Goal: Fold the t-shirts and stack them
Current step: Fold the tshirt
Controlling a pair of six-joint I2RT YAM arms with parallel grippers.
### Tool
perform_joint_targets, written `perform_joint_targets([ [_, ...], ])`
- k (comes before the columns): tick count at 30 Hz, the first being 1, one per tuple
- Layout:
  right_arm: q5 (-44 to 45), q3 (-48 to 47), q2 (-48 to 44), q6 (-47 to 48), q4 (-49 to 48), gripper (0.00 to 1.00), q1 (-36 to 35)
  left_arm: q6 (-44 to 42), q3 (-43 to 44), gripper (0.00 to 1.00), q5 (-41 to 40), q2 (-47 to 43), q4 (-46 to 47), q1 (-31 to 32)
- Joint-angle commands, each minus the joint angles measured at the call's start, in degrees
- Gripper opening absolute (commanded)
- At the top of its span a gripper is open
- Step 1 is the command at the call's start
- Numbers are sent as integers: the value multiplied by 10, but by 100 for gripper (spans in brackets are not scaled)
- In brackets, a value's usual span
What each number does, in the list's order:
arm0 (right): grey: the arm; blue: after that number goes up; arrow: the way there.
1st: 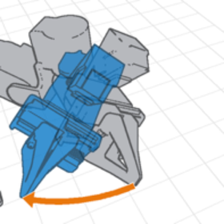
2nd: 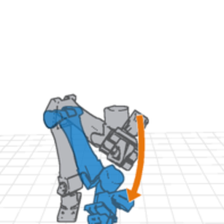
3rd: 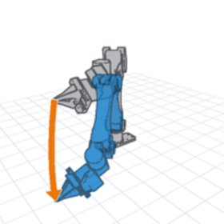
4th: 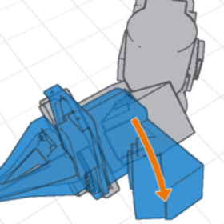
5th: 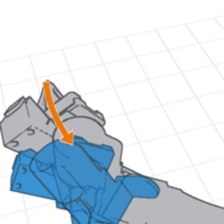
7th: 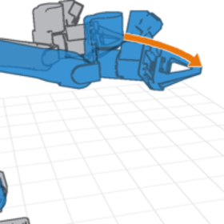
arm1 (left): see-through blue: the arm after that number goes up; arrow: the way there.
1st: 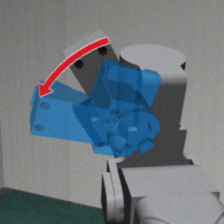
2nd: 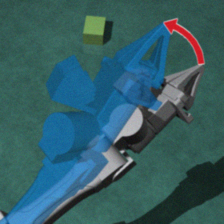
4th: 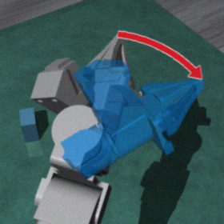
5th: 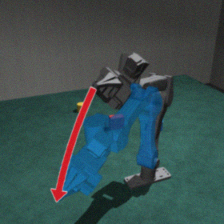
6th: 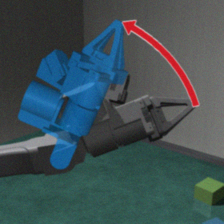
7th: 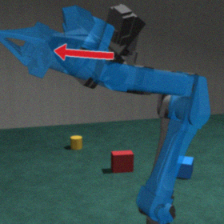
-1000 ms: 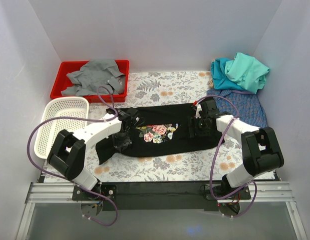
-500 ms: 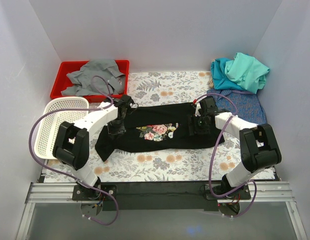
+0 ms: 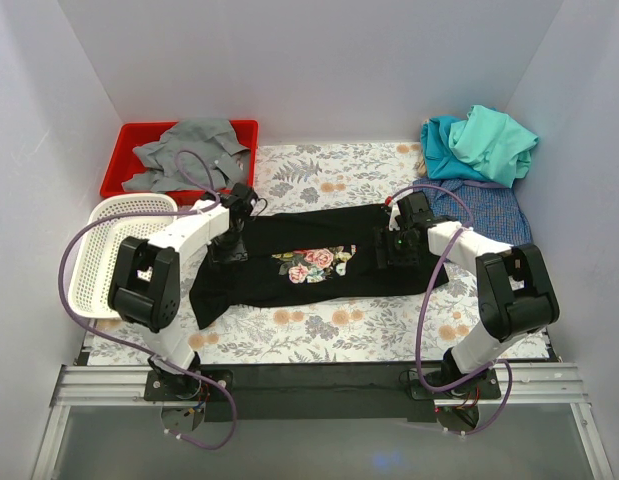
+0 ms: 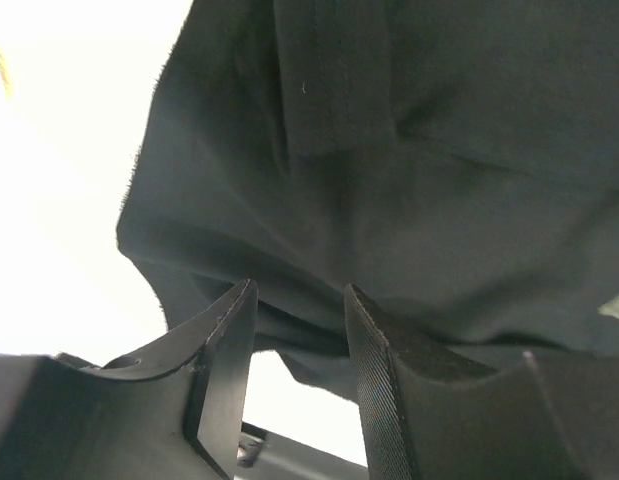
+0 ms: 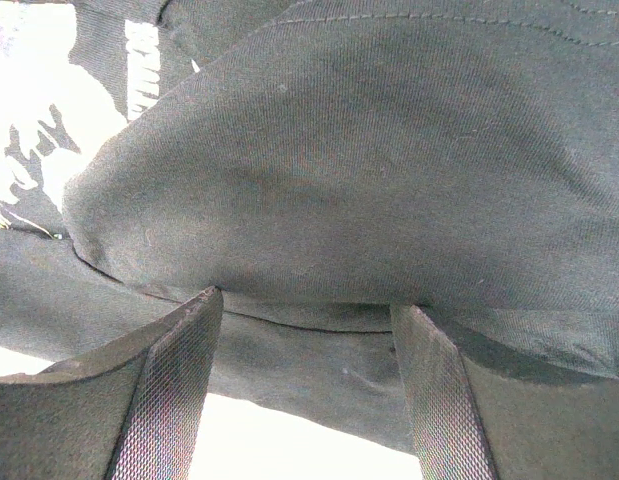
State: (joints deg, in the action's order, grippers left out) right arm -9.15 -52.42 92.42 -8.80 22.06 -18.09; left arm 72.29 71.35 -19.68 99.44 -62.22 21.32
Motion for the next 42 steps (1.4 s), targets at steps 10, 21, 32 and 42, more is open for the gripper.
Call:
perform_joint_targets([
  [10, 18, -9, 33, 25, -3, 74, 3, 132, -159, 49, 53, -215, 18, -1],
  [21, 2, -9, 31, 23, -4, 75, 3, 149, -253, 69, 91, -259, 54, -1],
  [32, -3, -7, 32, 21, -4, 75, 3, 159, -261, 74, 76, -222, 50, -1],
  [42, -6, -6, 41, 27, -4, 75, 3, 163, -261, 22, 72, -169, 45, -1],
])
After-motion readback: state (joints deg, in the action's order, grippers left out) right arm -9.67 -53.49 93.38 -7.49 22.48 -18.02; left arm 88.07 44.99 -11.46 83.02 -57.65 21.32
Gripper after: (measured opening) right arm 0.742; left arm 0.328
